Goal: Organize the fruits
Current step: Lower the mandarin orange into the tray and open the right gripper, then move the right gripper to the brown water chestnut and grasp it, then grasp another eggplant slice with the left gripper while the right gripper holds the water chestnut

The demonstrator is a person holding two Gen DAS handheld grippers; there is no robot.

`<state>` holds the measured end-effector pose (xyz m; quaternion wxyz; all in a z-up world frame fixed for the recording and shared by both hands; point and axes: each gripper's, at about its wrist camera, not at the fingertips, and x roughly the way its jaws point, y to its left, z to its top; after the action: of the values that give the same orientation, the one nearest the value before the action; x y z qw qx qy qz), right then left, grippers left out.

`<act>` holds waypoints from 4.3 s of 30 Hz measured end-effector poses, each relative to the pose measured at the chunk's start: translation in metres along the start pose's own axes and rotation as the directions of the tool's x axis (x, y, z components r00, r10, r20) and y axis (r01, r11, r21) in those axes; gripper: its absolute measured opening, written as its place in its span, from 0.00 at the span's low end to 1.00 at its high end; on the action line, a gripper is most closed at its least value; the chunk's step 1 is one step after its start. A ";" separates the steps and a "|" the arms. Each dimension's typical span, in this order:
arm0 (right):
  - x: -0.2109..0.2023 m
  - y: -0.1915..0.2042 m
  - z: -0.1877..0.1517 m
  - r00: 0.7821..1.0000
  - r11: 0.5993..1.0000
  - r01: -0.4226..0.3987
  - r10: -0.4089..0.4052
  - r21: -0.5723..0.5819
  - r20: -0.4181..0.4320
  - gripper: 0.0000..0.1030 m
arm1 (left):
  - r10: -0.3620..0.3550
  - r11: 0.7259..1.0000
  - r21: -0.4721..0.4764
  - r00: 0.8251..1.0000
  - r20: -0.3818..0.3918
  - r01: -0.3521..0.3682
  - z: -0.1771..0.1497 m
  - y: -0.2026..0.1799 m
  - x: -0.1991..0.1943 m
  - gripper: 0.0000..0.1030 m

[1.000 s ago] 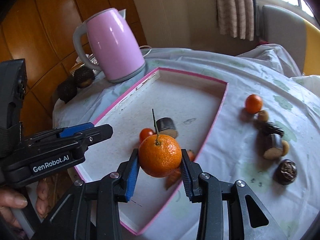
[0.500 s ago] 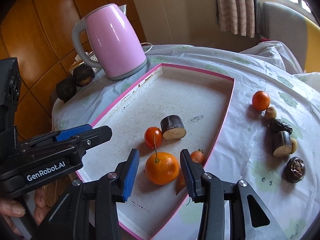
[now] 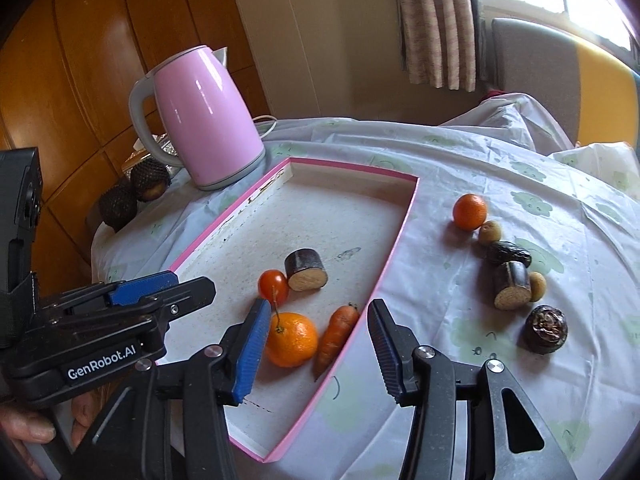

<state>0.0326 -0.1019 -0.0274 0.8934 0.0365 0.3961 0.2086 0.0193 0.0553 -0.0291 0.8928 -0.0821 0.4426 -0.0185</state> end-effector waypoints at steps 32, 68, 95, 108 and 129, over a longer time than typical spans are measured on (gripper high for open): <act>-0.045 -0.136 -0.042 0.962 0.921 0.266 -0.272 0.285 -0.017 0.51 | -0.127 0.972 0.188 0.989 -0.078 0.140 0.006 -0.091 0.020 0.45; -0.008 -0.180 -0.041 0.926 0.903 0.375 -0.376 0.210 -0.039 0.44 | -0.272 0.938 0.159 0.939 -0.210 0.307 0.035 -0.171 0.085 0.45; -0.004 -0.186 -0.045 0.935 0.909 0.348 -0.354 0.231 -0.015 0.45 | -0.334 0.930 0.059 0.900 -0.279 0.363 0.037 -0.188 0.137 0.38; -0.003 -0.186 -0.045 0.935 0.909 0.350 -0.355 0.227 -0.018 0.45 | -0.250 0.923 0.254 0.952 -0.174 0.289 0.014 -0.188 0.122 0.35; -0.001 -0.184 -0.045 0.933 0.910 0.356 -0.361 0.211 -0.019 0.46 | -0.202 0.933 0.268 0.965 -0.166 0.241 0.011 -0.184 0.104 0.34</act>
<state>0.0628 -0.2746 -0.0997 0.9115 0.0600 0.4069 -0.0024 0.0982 -0.1359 -0.0742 0.8551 -0.0005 0.4830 -0.1886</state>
